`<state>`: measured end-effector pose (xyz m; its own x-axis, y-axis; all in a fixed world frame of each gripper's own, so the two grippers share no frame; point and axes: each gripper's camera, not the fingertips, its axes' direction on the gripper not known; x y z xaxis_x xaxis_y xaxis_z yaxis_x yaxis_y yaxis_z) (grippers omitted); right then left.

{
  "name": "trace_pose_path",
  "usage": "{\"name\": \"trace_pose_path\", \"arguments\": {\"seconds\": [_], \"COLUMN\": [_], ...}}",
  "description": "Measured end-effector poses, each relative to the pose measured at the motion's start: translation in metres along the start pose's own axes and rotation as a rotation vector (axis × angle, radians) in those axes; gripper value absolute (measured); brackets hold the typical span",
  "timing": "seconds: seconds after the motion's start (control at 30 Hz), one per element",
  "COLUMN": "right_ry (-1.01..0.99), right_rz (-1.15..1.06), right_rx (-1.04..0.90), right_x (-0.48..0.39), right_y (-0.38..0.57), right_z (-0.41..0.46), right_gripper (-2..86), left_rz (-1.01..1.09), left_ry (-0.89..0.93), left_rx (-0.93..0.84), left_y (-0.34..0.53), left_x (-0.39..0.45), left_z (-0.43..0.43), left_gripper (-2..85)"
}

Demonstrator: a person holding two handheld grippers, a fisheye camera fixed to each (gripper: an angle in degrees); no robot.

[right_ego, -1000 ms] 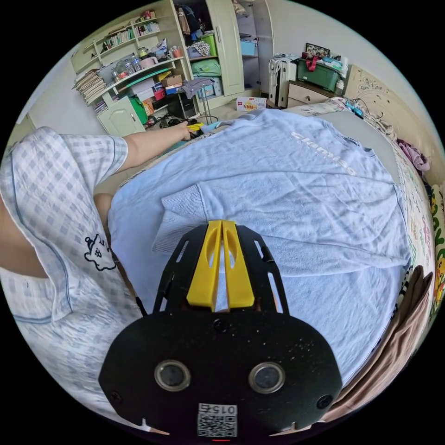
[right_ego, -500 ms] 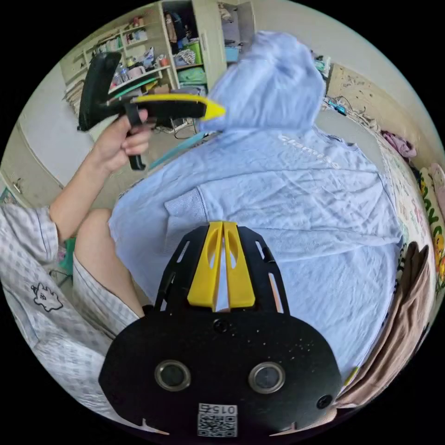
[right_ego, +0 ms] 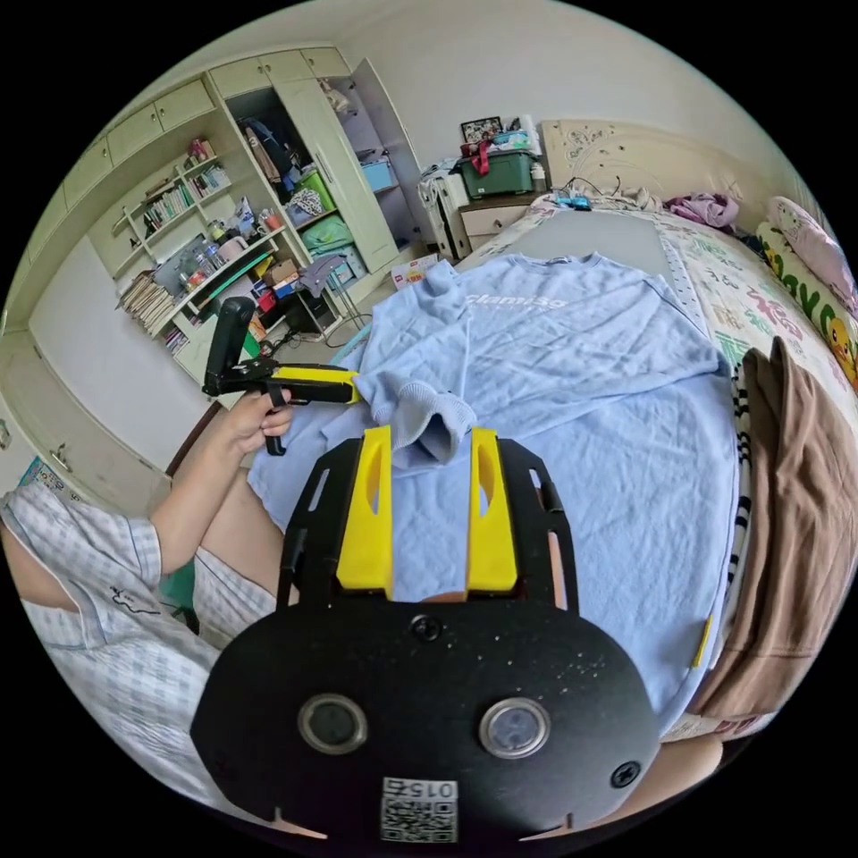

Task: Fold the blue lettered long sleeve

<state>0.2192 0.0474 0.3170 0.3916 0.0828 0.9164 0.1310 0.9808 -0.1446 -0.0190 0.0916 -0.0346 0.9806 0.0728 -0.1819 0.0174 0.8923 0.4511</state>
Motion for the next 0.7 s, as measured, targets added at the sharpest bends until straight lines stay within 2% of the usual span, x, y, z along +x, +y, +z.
{"name": "trace_pose_path", "arguments": {"seconds": [0.1,0.23,0.37,0.53,0.7], "right_ry": [-0.040,-0.034,0.100,-0.075,-0.081], "right_rz": [-0.021,-0.073,0.012,0.063,-0.043], "right_rx": [-0.055,-0.070,-0.021,0.035,0.058], "right_x": [-0.006,-0.017,-0.009,-0.009,-0.046], "right_y": [0.003,0.025,0.041,0.022,0.004], "right_z": [0.011,0.009,0.001,-0.004,0.005], "right_gripper": [8.5,7.4,2.1,0.9,0.8], "left_rz": [0.007,0.138,0.186,0.264,0.174], "left_ry": [-0.015,-0.083,-0.047,-0.161,-0.127], "left_rx": [0.036,0.030,0.105,0.074,0.092], "left_y": [0.003,0.009,0.014,0.008,-0.001], "left_x": [0.011,0.048,0.094,0.159,0.146], "left_z": [-0.002,-0.009,-0.019,0.009,0.014], "left_gripper": [4.6,7.8,10.3,11.8,12.1]}}
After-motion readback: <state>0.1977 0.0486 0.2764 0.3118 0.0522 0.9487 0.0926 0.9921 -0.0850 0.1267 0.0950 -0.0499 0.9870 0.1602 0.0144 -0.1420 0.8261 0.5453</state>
